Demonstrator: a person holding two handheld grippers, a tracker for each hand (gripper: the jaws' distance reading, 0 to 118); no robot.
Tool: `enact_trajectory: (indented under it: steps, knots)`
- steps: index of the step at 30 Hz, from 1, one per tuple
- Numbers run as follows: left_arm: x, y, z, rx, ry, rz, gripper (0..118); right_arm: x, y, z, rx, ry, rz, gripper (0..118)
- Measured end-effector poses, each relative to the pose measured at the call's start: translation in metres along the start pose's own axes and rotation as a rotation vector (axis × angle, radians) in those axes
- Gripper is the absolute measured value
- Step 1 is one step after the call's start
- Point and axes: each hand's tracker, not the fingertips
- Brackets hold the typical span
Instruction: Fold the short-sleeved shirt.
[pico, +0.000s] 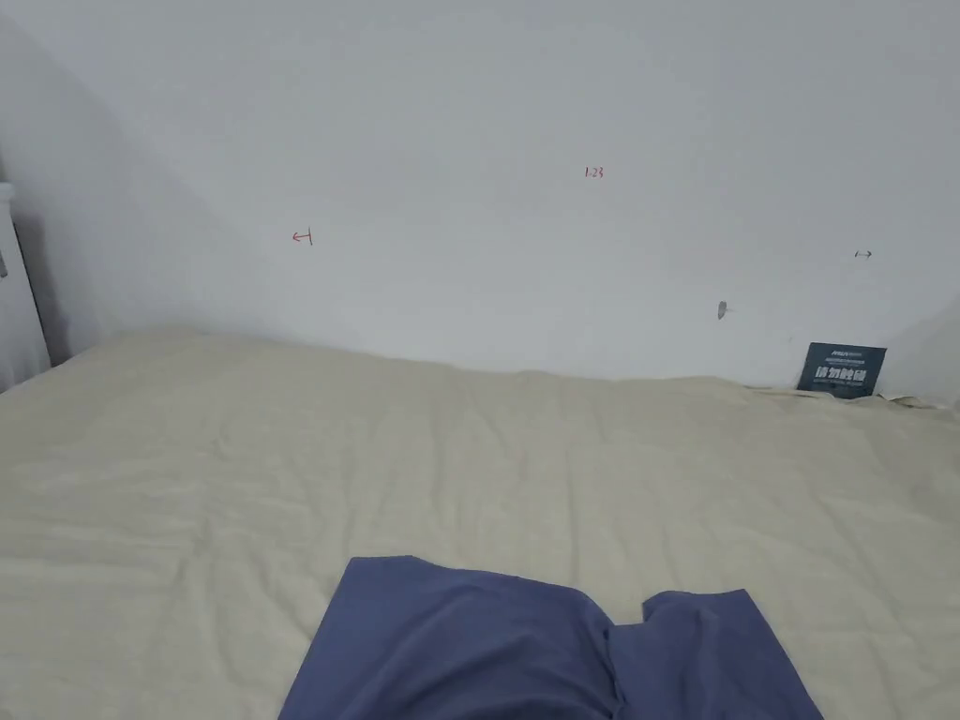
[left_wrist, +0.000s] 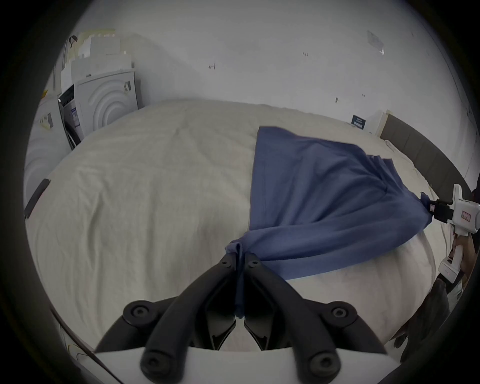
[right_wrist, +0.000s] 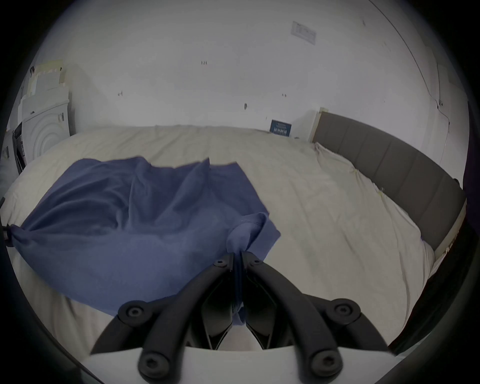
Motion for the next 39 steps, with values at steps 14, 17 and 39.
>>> enact_trajectory:
  steps: [14, 17, 39]
  knots:
    - [0.008, 0.001, 0.005, -0.006, 0.009, -0.038, 2, 0.004, -0.002, 0.009, -0.004, 0.023, -0.054, 10]
    - [0.018, 0.012, 0.025, 0.058, 0.008, -0.049, 13, 0.009, 0.009, 0.022, 0.044, 0.032, -0.088, 31]
    - [0.102, 0.055, 0.114, 0.414, 0.030, -0.147, 0, -0.017, 0.041, 0.090, 0.325, 0.132, -0.095, 1]
